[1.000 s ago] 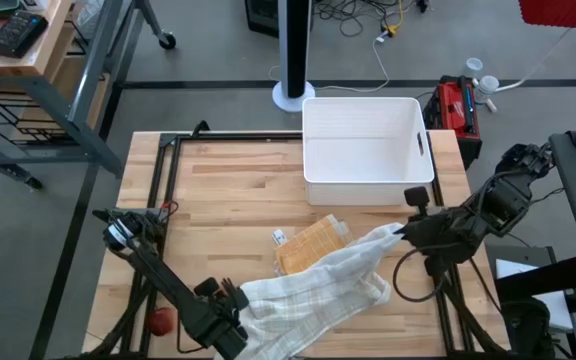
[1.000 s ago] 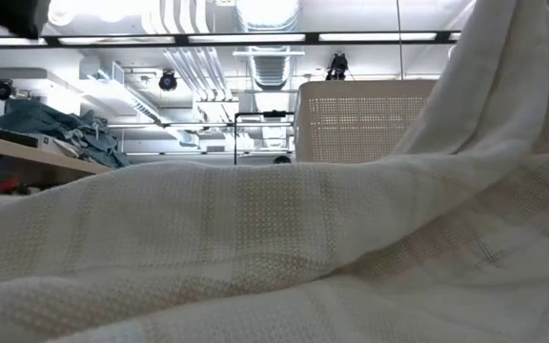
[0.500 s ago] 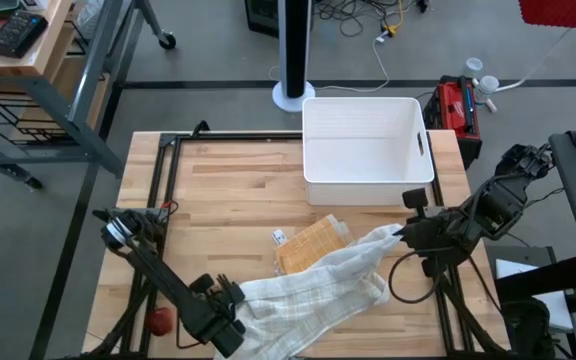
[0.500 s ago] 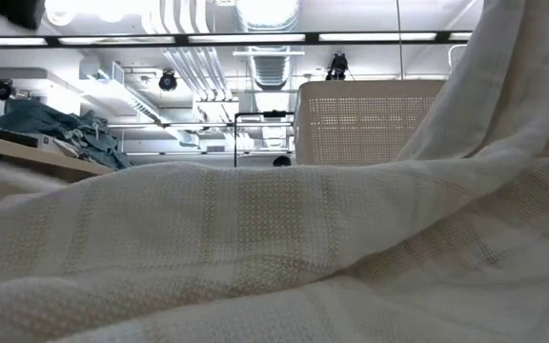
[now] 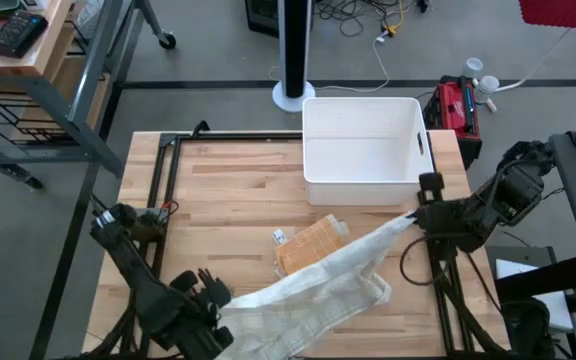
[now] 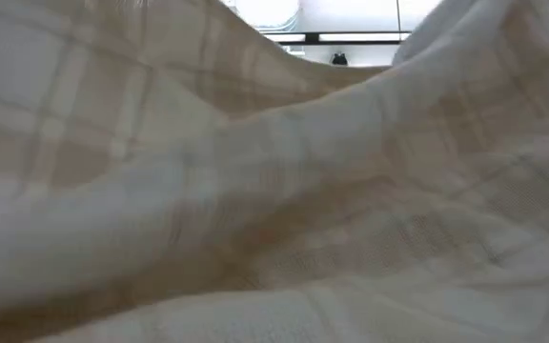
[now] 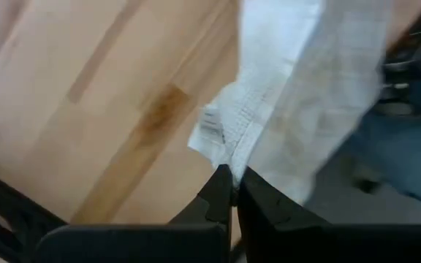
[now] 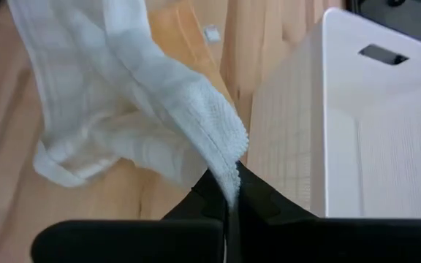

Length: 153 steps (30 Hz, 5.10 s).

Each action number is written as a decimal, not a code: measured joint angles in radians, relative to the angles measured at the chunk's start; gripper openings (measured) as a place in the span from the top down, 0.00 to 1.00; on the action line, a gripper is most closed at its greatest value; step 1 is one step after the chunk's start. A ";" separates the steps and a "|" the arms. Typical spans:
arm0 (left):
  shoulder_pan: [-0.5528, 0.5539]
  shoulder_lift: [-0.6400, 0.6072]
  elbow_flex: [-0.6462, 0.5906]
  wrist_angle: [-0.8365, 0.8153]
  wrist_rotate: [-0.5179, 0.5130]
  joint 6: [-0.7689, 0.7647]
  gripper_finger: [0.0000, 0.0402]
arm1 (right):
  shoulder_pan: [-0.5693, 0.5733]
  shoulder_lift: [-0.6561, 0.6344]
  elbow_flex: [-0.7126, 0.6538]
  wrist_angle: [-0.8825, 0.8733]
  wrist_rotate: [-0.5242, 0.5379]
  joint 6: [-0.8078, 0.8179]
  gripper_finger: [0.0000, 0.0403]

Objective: Fold towel
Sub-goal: Fold the white checkered towel

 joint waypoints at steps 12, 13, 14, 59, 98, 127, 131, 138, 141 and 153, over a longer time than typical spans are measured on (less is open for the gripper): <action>-0.041 -0.047 0.380 0.032 0.014 0.044 1.00 | 0.000 -0.008 0.356 -0.006 -0.098 -0.091 1.00; -0.050 -0.082 0.348 0.045 0.030 0.004 1.00 | 0.000 -0.008 0.397 -0.007 -0.118 -0.092 1.00; -0.055 -0.108 0.327 0.032 0.055 -0.052 1.00 | 0.000 -0.008 0.434 -0.005 -0.129 -0.092 1.00; -0.171 -0.099 0.356 0.113 0.170 -0.373 1.00 | 0.061 -0.010 0.241 -0.004 -0.704 0.333 1.00; -0.166 -0.203 0.377 0.210 -0.226 0.028 1.00 | 0.061 -0.139 0.528 -0.006 -0.538 0.384 1.00; -0.164 0.136 0.368 0.471 -0.046 -0.077 1.00 | 0.096 -0.119 -0.105 0.109 -0.884 0.711 1.00; -0.164 0.220 0.368 0.587 0.020 -0.168 1.00 | 0.166 -0.096 -0.249 0.171 -1.013 0.785 1.00; -0.166 0.338 0.368 0.817 0.076 -0.266 1.00 | 0.361 -0.056 -0.368 0.356 -1.126 1.058 1.00; -0.154 0.349 0.365 0.748 0.082 -0.265 1.00 | 0.411 -0.029 -0.372 0.349 -1.107 1.082 1.00; -0.042 0.344 0.364 0.189 0.067 -0.251 0.99 | 0.413 0.069 -0.370 0.271 -0.621 0.744 1.00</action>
